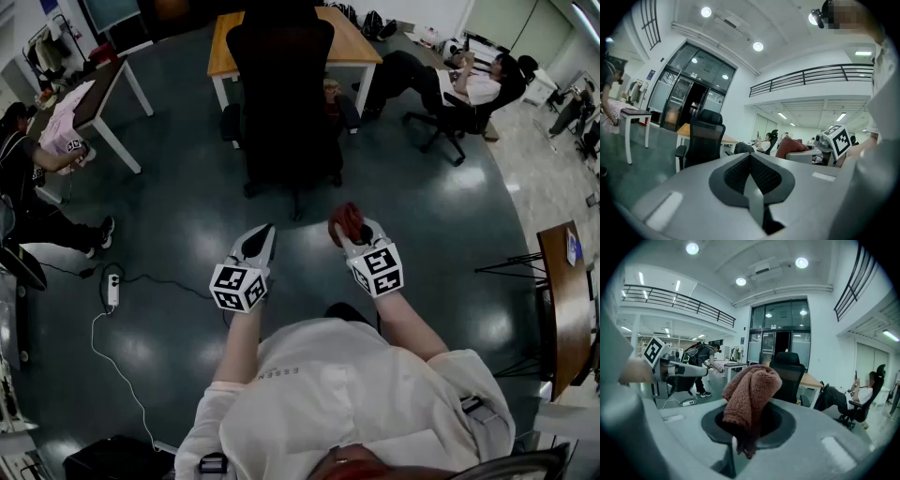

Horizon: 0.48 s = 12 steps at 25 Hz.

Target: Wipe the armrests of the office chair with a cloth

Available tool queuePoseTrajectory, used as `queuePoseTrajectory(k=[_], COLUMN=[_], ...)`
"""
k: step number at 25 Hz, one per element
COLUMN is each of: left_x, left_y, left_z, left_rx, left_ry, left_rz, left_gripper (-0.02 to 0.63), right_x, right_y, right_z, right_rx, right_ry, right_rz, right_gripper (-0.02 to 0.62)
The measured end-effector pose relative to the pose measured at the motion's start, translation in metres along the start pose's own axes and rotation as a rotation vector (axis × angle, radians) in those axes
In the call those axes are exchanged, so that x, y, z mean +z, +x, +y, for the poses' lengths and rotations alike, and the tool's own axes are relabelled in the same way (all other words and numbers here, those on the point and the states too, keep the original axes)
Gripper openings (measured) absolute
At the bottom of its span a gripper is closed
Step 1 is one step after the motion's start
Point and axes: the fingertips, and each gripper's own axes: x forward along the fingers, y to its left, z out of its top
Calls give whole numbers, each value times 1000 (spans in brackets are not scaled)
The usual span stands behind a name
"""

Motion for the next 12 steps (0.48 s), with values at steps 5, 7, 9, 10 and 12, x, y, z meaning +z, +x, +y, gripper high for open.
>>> queuePoseTrajectory(k=[5, 7, 9, 10, 12], left_x=[-2, -4, -5, -6, -5], left_y=[2, 3, 5, 6, 8], left_z=[2, 3, 4, 4, 4], left_rx=[-4, -6, -10, -11, -13], left_ry=[-7, -9, -12, -13, -18], left_rz=[4, 7, 11, 13, 14], left_gripper=[17, 17, 17, 17, 17], right_x=[-2, -4, -4, -4, -4], right_y=[3, 5, 6, 7, 8], right_z=[-1, -2, -2, -3, -5], right_rx=[4, 7, 6, 5, 4], right_ry=[7, 24, 40, 44, 47], right_rz=[10, 12, 11, 13, 17], right_gripper=[52, 54, 54, 54, 54])
